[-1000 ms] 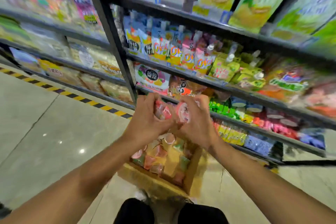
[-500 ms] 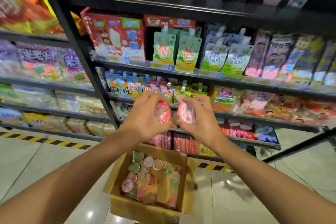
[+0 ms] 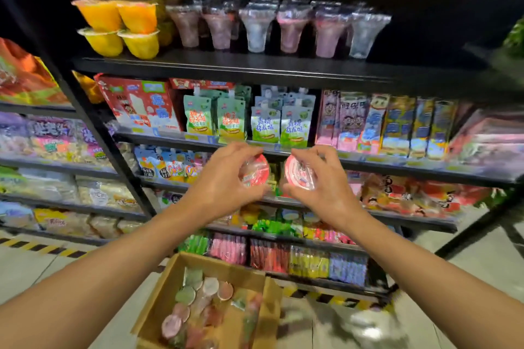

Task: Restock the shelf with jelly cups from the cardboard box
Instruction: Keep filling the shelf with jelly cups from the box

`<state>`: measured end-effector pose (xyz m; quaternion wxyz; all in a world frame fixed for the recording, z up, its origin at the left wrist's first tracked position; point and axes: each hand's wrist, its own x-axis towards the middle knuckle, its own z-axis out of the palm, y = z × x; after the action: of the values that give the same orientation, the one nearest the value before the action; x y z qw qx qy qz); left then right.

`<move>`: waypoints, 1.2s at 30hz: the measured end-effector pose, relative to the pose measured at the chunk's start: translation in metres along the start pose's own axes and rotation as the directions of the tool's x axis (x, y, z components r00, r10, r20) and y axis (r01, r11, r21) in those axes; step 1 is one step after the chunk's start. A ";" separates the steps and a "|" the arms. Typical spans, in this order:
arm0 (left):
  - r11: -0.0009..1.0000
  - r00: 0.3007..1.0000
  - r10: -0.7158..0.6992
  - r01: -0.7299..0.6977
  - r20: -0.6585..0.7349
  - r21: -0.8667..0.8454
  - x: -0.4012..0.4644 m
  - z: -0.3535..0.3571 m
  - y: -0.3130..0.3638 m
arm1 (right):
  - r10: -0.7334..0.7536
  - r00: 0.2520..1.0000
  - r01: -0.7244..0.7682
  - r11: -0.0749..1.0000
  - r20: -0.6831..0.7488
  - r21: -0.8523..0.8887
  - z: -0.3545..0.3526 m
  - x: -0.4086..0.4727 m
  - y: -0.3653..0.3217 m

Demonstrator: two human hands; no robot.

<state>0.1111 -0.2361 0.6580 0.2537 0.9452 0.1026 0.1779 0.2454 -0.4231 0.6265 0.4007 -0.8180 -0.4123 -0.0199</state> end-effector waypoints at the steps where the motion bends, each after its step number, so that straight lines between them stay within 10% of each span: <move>1: 1.000 1.000 0.009 -0.009 -0.006 -0.001 0.006 0.003 0.013 | -0.008 1.000 0.008 1.000 -0.002 -0.002 -0.014 -0.001 0.005; 36: 0.944 0.942 0.276 -0.303 -0.191 -0.129 0.287 0.023 0.201 | 0.060 0.932 -0.157 0.955 -0.358 -0.251 -0.289 0.167 0.088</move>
<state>0.4033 -0.3360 0.8251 0.2885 0.9084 -0.0308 0.3009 0.5018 -0.5372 0.8270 0.3499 -0.8710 -0.2822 -0.1983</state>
